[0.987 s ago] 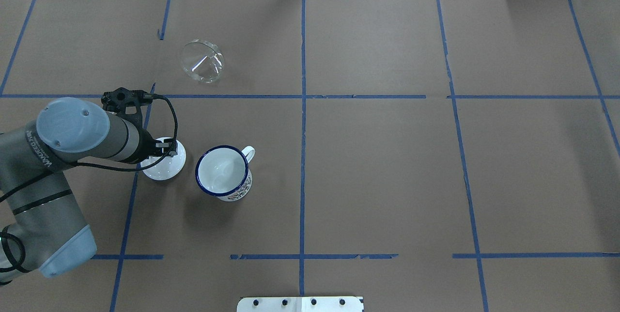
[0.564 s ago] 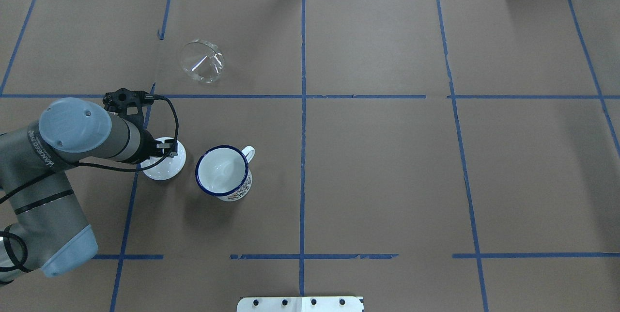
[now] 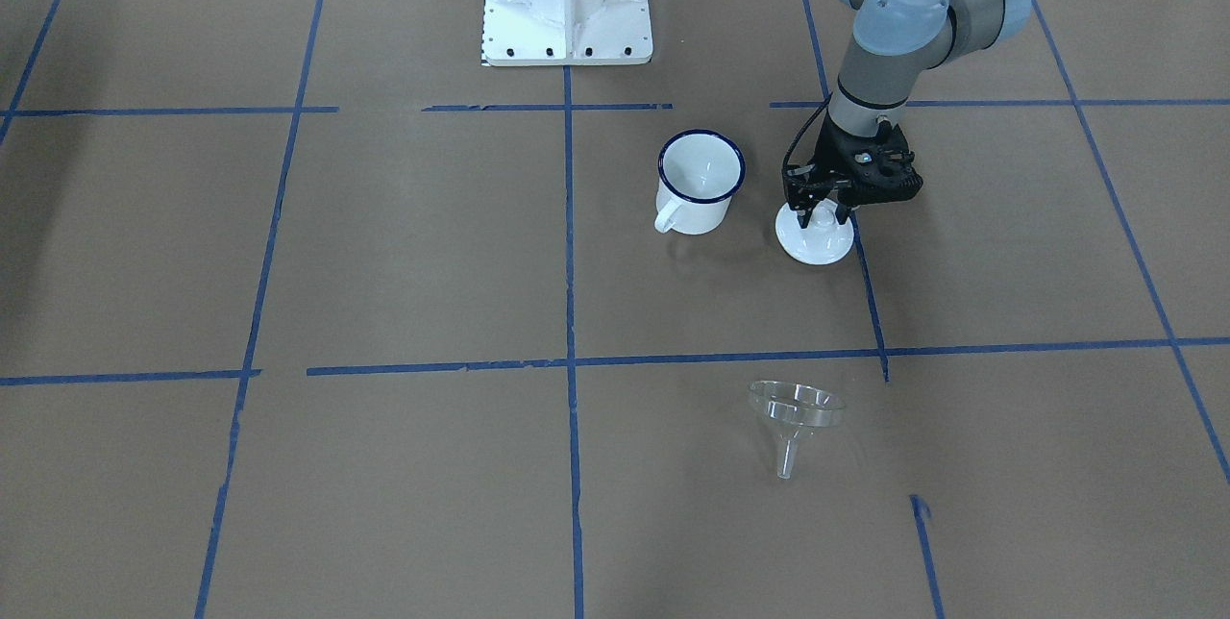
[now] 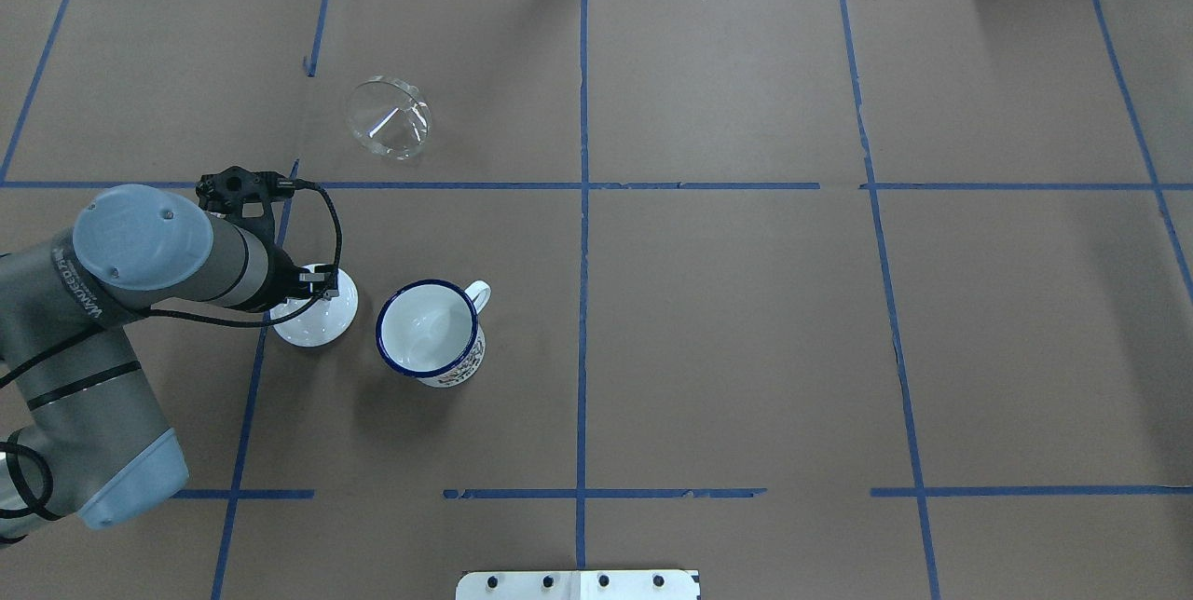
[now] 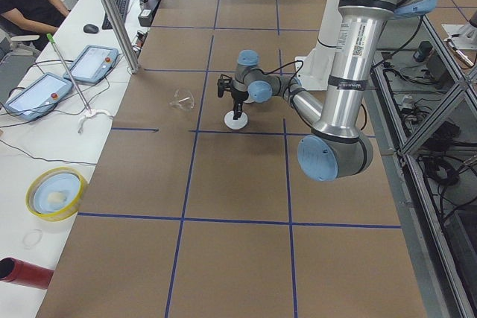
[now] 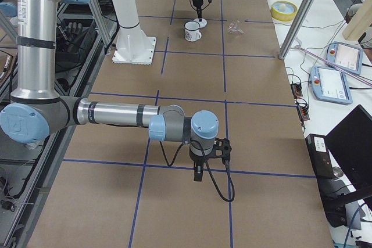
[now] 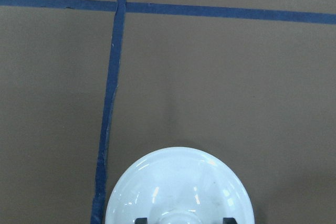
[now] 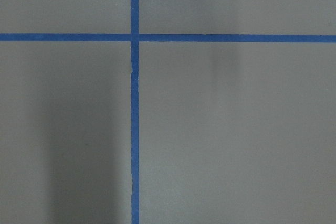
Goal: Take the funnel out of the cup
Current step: 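Grasp the white lid by its knob with the left gripper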
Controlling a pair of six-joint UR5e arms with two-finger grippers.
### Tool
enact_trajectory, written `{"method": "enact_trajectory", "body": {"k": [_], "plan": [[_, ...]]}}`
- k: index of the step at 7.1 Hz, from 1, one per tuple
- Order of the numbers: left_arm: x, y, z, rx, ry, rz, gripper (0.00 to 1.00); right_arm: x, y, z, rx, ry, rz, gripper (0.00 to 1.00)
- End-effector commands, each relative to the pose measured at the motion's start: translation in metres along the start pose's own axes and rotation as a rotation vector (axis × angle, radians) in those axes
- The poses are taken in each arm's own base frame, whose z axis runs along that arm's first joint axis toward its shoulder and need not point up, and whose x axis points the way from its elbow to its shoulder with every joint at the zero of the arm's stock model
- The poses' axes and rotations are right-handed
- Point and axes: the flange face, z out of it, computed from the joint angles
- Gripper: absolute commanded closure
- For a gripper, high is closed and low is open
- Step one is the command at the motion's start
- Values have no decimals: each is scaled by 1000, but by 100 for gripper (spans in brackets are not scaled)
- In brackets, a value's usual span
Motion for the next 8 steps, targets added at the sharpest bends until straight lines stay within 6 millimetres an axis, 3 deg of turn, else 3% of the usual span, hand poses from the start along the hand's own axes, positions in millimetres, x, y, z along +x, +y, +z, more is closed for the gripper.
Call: {"method": "enact_trajectory", "body": {"k": [1,3,5,6,8], "plan": [[-1,-1,0,1,-1,1,46,0,0,0,0,0,0,0],[-1,-2,0,4,-1,0,55,0,0,0,0,0,0,0],[-1,-2,0,4,-1,0,100,0,0,0,0,0,0,0],[-1,-3,-5,8,6,-1,100,0,0,0,0,0,0,0],[-15,-34,-47,45,-17,-36,100,0,0,0,0,0,0,0]]}}
